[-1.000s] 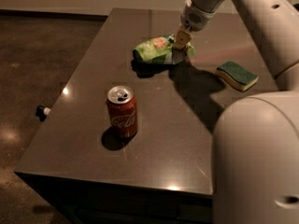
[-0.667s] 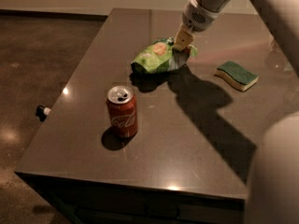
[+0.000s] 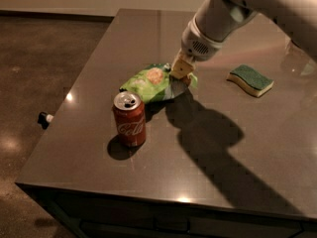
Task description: Move green rice chip bag near coke can
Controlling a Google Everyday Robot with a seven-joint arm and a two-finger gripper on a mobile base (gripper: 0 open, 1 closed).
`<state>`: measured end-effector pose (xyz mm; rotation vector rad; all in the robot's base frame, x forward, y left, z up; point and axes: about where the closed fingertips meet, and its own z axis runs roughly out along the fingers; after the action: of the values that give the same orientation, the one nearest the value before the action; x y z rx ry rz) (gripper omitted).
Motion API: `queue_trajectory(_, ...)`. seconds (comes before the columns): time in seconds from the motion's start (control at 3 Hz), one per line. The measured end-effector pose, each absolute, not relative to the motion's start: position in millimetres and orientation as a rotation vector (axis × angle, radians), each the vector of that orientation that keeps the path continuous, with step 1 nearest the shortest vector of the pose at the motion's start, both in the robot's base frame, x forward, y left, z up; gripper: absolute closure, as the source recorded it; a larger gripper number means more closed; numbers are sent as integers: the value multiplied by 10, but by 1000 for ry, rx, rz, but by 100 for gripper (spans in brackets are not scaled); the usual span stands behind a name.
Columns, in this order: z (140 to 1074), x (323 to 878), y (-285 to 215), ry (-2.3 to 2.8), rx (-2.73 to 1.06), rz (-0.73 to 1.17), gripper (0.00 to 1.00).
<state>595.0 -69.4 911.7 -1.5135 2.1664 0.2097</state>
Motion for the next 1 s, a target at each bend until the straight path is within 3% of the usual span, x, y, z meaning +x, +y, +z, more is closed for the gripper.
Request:
queue_trajectory(0.33, 8889, 5751, -459, 2135, -1619, 258, 75)
queue_trajectory(1.0, 8873, 5712, -369, 2097, -1670, 275, 12)
